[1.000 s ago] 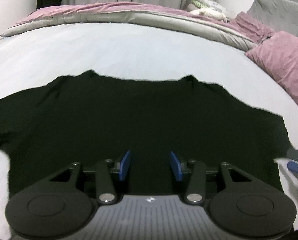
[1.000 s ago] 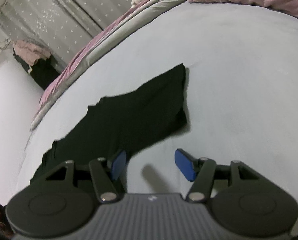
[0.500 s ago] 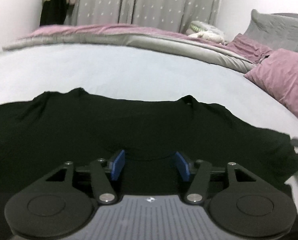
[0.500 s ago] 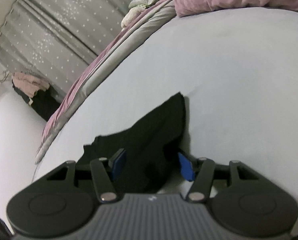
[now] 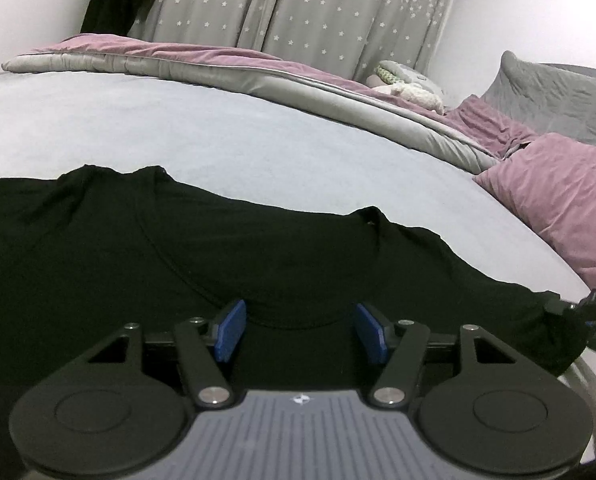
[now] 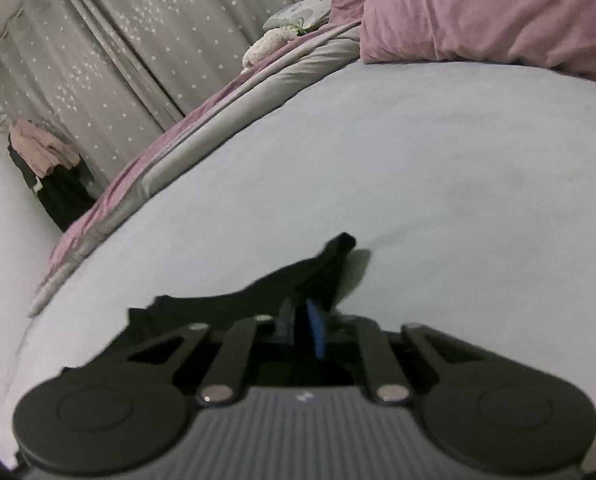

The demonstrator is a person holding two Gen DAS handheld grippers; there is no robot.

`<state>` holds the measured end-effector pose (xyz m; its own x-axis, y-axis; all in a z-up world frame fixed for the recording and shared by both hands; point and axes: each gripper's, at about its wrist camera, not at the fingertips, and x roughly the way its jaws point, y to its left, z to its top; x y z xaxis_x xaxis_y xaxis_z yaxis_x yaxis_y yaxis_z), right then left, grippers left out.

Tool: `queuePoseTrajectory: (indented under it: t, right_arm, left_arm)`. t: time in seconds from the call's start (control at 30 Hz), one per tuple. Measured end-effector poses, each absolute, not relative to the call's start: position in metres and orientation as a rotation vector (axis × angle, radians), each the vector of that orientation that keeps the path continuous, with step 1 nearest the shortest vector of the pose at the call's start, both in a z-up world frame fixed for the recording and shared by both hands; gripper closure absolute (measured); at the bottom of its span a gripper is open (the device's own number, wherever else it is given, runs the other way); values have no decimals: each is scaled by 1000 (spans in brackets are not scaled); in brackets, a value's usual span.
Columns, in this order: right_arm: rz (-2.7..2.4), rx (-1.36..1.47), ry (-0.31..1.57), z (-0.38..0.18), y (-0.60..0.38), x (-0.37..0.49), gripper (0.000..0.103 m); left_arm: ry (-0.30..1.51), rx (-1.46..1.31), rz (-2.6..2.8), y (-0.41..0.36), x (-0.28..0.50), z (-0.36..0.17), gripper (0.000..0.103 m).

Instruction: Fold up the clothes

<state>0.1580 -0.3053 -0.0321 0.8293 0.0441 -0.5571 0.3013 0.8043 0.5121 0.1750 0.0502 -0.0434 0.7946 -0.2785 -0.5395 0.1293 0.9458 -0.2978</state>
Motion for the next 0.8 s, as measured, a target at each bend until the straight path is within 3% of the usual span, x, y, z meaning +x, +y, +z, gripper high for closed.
queuePoseTrajectory:
  t: [0.43,0.8]
  right_arm:
    - [-65,436,616,32,-232,180,97]
    - [30,398,684,38,-172,184,96]
  left_arm:
    - [619,-312,-240,58,176,-44,43]
    - [620,-328,-245,61,175,-43,42]
